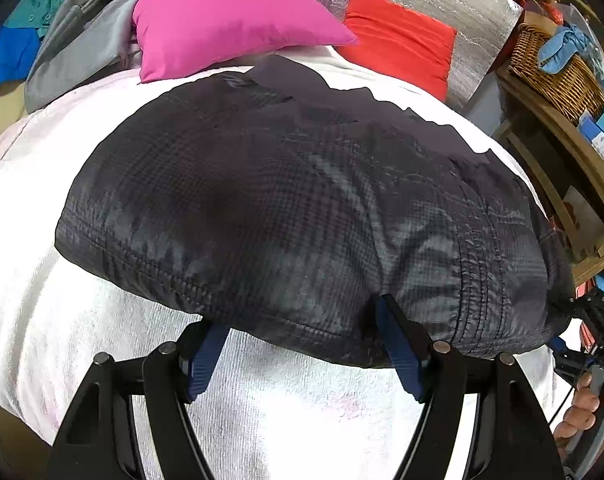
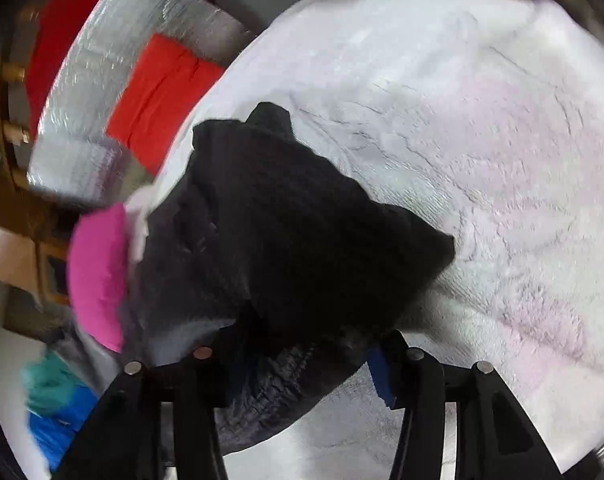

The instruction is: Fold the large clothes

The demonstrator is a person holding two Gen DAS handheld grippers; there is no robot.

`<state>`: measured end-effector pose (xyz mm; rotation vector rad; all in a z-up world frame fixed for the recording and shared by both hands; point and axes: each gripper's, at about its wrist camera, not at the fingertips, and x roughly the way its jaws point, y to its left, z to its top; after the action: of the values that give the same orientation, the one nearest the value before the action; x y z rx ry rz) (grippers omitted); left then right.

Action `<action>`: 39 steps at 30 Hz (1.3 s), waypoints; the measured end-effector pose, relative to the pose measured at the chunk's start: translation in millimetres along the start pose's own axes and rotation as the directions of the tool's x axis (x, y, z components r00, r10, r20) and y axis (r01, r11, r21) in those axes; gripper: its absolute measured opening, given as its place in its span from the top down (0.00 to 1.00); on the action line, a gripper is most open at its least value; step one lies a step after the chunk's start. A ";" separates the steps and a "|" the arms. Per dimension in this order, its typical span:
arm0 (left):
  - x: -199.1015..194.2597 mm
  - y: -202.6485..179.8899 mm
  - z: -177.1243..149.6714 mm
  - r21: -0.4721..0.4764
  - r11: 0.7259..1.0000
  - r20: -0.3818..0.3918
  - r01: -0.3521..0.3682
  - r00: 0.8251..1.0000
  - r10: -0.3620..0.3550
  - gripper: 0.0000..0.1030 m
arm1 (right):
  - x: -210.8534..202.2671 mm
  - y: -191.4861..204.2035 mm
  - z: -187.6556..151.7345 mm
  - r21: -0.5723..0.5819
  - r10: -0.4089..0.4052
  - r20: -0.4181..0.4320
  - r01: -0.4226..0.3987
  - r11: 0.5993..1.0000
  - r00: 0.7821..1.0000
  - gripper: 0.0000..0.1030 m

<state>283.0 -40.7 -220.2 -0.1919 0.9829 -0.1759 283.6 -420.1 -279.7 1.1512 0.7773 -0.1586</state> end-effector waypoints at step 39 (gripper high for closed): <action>-15.6 123.4 26.1 -0.296 0.955 0.077 -0.032 0.995 0.057 0.56 | 19.3 48.1 -44.7 -0.192 0.055 -0.020 -0.058 0.980 0.998 0.59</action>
<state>303.9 84.6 -223.0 -0.4468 0.9253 0.0212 300.3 -355.8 -263.4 0.9900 0.7546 -0.0263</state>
